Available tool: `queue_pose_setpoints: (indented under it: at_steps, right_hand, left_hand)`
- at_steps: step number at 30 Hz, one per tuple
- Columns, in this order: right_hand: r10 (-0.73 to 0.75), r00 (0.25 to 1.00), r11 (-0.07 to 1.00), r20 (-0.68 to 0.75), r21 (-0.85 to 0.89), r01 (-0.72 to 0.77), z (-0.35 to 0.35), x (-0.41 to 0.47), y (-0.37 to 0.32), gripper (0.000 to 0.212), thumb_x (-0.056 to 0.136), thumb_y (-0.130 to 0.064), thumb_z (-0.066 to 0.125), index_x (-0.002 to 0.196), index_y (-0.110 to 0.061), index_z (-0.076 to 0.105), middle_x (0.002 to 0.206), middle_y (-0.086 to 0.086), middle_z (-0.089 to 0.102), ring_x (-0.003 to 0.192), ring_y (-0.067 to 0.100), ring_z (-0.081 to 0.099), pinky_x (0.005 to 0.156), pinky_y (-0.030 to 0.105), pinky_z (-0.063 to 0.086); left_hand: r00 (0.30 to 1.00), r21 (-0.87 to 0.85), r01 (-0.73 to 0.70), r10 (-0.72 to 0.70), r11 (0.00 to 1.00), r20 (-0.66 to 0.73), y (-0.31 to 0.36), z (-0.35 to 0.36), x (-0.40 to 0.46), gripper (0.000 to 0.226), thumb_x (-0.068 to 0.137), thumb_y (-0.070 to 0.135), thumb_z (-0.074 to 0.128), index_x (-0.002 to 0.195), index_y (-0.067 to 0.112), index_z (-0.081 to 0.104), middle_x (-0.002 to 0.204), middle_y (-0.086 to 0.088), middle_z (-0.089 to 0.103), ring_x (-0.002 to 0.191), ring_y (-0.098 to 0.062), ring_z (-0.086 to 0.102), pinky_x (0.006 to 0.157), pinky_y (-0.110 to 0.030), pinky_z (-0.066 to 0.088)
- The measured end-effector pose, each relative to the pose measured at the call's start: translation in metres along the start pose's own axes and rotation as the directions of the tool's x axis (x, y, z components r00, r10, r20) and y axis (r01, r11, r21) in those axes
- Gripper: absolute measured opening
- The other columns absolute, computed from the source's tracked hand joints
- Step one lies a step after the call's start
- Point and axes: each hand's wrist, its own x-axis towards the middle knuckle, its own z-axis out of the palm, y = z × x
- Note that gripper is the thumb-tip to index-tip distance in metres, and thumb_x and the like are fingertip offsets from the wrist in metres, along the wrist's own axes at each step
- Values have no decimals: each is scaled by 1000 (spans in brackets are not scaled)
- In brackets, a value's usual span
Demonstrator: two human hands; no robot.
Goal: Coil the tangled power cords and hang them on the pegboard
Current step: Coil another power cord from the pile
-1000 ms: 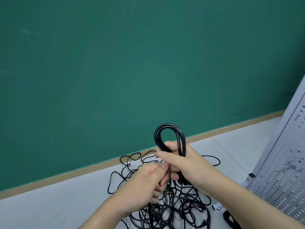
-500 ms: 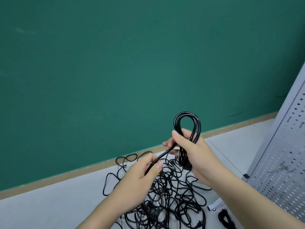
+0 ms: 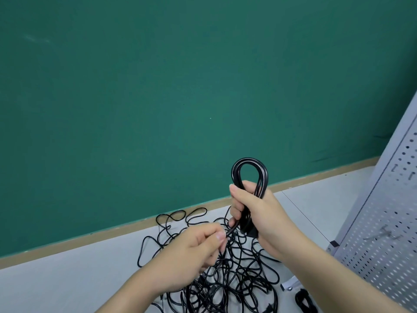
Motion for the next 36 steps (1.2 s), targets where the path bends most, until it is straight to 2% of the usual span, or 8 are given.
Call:
queue_pose_setpoints:
  at_steps: [4,7,12,17,20,26,32,36]
  right_hand:
    - [25,999,1000,41,0,-25,6,-5,0,40,104,-17,58,68,-18,42,60,0,32,52,14,34,54,29,44]
    - [55,997,998,46,21,-56,9,-5,-1,39,103,-15,58,69,-18,41,61,-1,29,53,13,31,50,24,41]
    - [131,990,987,51,91,-135,8,-4,-3,36,103,-16,58,74,-19,38,65,0,25,53,12,30,48,24,40]
    - [238,971,905,34,356,-234,2,3,-5,26,103,-16,57,80,-17,46,63,-2,28,48,12,32,48,28,46]
    - [247,969,898,-24,381,-220,-6,8,-6,26,103,-17,57,80,-18,45,65,-3,27,50,12,27,45,25,38]
    - [218,975,903,-36,387,-188,-8,11,-5,19,102,-14,57,84,-15,51,65,-2,31,52,12,28,45,24,35]
    - [226,974,911,15,350,-217,-5,11,-7,16,101,-13,56,86,-14,52,65,-2,36,51,13,30,47,25,36]
    - [224,973,903,54,363,-228,-4,11,-9,14,100,-13,57,87,-14,52,67,-1,42,51,12,35,49,25,40]
  left_hand:
    - [993,-66,24,-16,998,119,5,0,-4,41,113,30,37,75,30,53,56,3,31,50,-12,21,47,-19,25]
    - [987,-134,42,-21,990,159,5,1,-4,41,113,30,37,75,29,53,56,1,28,51,-14,21,47,-20,23]
    - [987,-186,72,-44,980,151,3,2,-2,39,112,31,39,76,26,55,54,3,28,52,-15,19,49,-22,19]
    - [999,35,38,-36,999,-32,-7,-2,5,36,104,44,54,75,23,56,58,6,35,55,-17,22,58,-41,14]
    - [997,107,15,-6,994,-78,-11,-7,5,36,102,47,59,76,22,60,58,3,30,59,-25,19,56,-40,15]
    - [992,215,-22,47,976,-116,-10,-11,5,34,104,42,56,81,20,70,55,4,31,54,-21,22,50,-32,19]
    - [998,162,-8,20,987,-68,-13,-13,3,39,107,41,49,78,20,66,54,9,35,52,-16,23,50,-31,20]
    - [1000,-7,11,-11,1000,-6,-10,-15,0,41,109,36,45,74,25,62,54,7,32,51,-14,19,50,-27,17]
